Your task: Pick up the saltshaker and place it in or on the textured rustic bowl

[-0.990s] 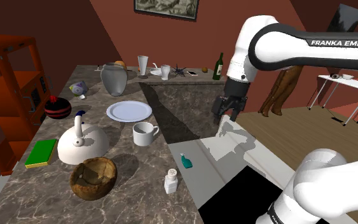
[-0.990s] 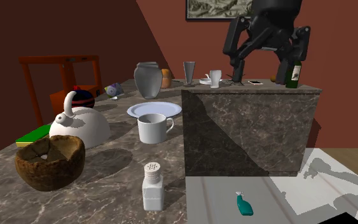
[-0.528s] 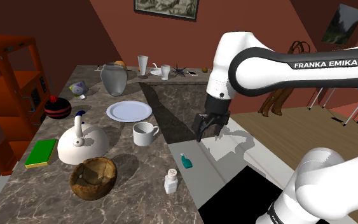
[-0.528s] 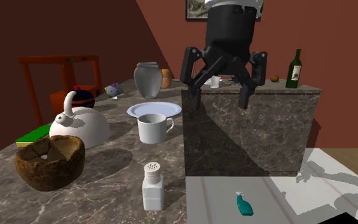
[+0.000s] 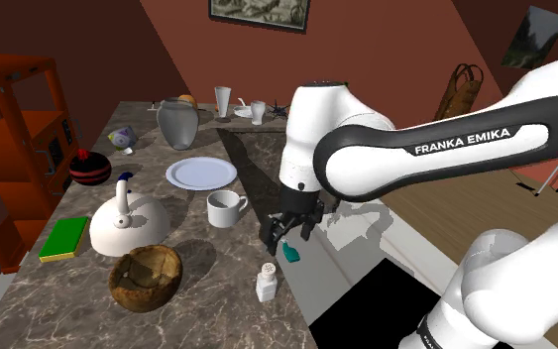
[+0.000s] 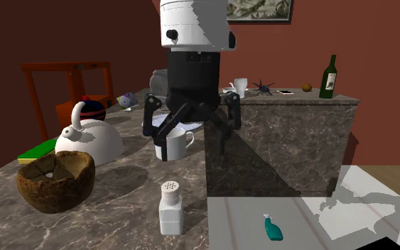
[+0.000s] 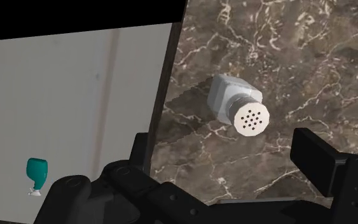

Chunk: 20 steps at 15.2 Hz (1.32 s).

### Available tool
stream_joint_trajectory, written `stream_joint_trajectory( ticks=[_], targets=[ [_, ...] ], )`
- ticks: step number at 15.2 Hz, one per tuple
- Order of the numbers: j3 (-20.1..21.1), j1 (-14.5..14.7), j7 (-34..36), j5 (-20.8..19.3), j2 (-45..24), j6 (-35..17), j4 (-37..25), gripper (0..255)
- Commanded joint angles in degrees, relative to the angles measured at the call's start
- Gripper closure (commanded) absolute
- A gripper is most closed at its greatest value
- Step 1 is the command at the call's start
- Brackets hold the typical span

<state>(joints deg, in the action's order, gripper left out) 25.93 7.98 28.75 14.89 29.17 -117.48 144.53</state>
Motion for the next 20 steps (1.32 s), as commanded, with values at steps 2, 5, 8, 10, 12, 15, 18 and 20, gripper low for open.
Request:
stream_joint_trajectory(
  ticks=[2,5,8,10,12,15,18,20],
  targets=[
    [4.63,0.00,4.29,-0.91,-5.77,-4.51,-1.51,0],
    [5.69,-0.12,5.14,-1.27,-7.53,-6.85,-0.89,0],
    [6.35,-0.30,5.44,-1.46,-8.98,-9.55,0.41,0],
    [6.80,-0.45,5.68,-1.66,-10.04,-11.38,1.22,0],
    [6.92,-0.49,5.76,-1.72,-10.35,-11.91,1.45,0],
    [6.93,-0.49,5.76,-1.73,-10.36,-11.91,1.45,0],
    [6.93,-0.49,5.76,-1.73,-10.36,-11.91,1.45,0],
    [6.93,-0.49,5.77,-1.73,-10.37,-11.91,1.45,255]
  ],
)
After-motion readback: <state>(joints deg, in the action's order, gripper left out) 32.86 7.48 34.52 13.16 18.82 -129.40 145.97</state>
